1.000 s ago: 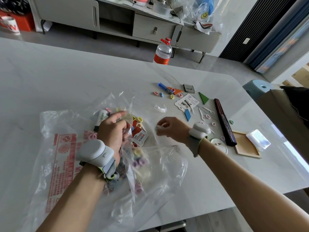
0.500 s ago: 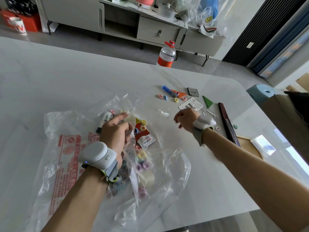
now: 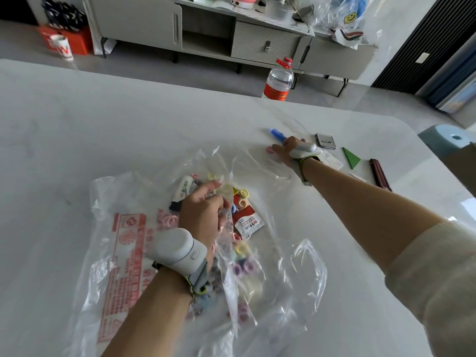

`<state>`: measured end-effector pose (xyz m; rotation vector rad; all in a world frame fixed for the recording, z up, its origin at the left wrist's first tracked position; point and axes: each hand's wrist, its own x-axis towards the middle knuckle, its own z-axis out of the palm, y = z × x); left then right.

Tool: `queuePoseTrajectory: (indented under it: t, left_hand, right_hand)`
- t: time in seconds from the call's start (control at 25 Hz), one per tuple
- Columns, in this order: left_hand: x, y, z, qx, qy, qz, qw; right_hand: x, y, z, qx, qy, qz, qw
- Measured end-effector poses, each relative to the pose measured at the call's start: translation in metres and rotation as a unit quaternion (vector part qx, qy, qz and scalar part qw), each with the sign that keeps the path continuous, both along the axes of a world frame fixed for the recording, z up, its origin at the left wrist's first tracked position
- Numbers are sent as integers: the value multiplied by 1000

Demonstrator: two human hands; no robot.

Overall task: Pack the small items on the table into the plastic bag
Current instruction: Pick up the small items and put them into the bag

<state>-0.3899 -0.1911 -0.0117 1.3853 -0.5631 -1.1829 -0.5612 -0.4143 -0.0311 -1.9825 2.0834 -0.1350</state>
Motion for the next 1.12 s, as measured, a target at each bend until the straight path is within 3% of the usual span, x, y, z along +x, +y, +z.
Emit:
queuePoseTrajectory:
  t: [0.32, 0.64, 0.92, 1.12]
  left_hand:
    - [2, -2, -5, 2, 2, -26, 1000]
    - [-3, 2, -2, 9, -16, -17, 1000]
    - [-3, 6, 6, 2, -7, -8, 1000]
    - [-3, 5, 6, -2, -15, -9, 1000]
  right_hand:
    - [23, -5, 3, -2, 0, 48, 999]
    - [-5, 35, 3, 63, 80, 147, 984]
    - [-34, 80, 5, 69, 101, 160, 979]
    - [-36, 99, 21, 144, 74, 165, 973]
